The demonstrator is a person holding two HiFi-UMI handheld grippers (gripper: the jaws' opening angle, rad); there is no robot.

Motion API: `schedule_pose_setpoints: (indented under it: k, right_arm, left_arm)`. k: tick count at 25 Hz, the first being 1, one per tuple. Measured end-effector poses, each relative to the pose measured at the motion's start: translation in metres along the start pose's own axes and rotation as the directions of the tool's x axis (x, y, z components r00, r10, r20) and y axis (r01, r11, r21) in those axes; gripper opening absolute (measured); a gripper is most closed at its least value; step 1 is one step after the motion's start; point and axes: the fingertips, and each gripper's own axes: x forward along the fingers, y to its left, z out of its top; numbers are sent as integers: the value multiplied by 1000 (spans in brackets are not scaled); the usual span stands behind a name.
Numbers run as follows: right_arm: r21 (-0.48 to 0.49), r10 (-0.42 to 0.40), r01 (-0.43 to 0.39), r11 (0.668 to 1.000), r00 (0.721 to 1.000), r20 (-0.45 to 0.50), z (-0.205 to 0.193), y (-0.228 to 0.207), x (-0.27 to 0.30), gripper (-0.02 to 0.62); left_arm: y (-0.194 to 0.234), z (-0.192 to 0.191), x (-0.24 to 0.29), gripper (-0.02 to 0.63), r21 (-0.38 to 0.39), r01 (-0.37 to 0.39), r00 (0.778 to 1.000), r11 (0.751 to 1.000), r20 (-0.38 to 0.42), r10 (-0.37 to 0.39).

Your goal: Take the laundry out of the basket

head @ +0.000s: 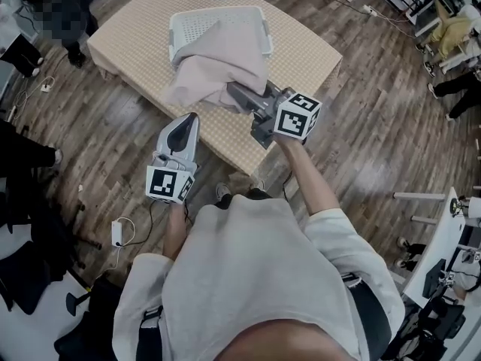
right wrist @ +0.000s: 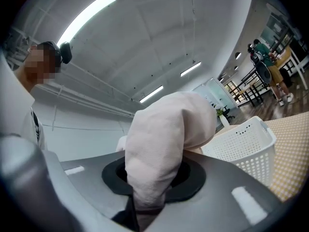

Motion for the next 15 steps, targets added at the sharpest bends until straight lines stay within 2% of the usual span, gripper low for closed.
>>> schedule_pose_setpoints:
  k: [4,11,15]
  right_arm:
    - [64,5,-8,998,999,53,-10,20,-33,106]
    - [73,-11,5,997,997,75,-43,58,-117,106]
    - [61,-17,13,998,998,58,-73,87,-168,106]
  left_arm:
    - [-26,3,-18,11,6,-1,1000,1000,-12,1]
    - [-99,6,-53,11,40,-16,999,999,-43,17]
    - [-147,-5,-82,11,28,-29,996,999,-86,31]
